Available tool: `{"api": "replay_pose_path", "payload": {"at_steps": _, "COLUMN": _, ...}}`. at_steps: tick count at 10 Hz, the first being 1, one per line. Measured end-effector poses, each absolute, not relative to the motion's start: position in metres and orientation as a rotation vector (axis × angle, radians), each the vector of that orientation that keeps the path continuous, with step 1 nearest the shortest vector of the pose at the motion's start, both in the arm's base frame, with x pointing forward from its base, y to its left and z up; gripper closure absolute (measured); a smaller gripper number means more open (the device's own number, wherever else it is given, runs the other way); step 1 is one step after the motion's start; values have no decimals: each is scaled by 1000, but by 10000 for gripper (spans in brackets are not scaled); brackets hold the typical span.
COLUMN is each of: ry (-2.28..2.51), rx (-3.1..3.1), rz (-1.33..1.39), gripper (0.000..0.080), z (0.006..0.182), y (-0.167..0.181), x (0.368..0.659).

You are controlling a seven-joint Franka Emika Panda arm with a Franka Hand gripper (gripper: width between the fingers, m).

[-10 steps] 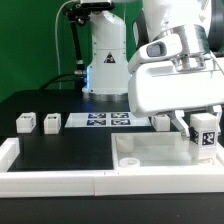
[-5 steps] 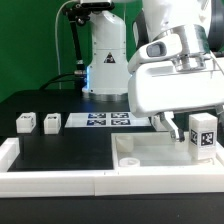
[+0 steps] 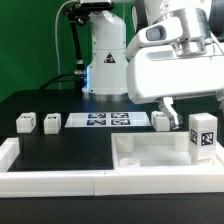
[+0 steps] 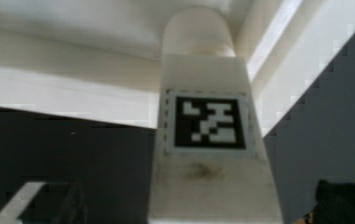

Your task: Assemble square table

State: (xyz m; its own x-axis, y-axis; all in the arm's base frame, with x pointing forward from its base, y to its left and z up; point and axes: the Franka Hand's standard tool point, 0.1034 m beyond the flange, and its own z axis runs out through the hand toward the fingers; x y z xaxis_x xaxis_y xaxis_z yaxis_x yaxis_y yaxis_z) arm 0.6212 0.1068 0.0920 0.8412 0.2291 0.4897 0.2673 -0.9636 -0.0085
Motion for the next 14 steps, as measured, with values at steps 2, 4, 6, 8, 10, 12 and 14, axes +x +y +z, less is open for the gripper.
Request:
{"api": "replay_pose_path", "payload": {"at_steps": 2, "ry": -402, "rx": -2942, "rz": -748, "gripper": 151, "z": 97, "y": 108, "x": 623}}
{"api": "replay_pose_path", "payload": {"at_steps": 4, "ry": -414, "rx": -2957, "rz": -617, "gripper": 151, "z": 93, "y": 112, "x": 618}}
{"api": "replay_pose_path", "payload": {"at_steps": 6, "ry": -417, "rx": -2975, "rz": -433, "gripper": 151, "z": 92, "y": 110, "x": 621}}
{"api": "replay_pose_path", "payload": {"at_steps": 8, "ry": -417, "rx": -2978, "rz": -195, "gripper": 151, "z": 95, "y": 112, "x": 621}}
{"api": "replay_pose_path", "payload": {"at_steps": 10, "ry": -422, "rx": -2965, "rz": -28, "gripper": 151, "z": 91, "y": 115, "x": 617}}
{"api": "replay_pose_path", "payload": {"at_steps": 12, "ry": -423, "rx": -2961, "rz": -3, "gripper": 151, "z": 89, "y": 115, "x": 619}}
{"api": "replay_pose_path", "payload": {"at_steps": 14, "ry": -419, "rx": -2967, "rz": -64, "gripper": 151, "z": 87, "y": 114, "x": 623}}
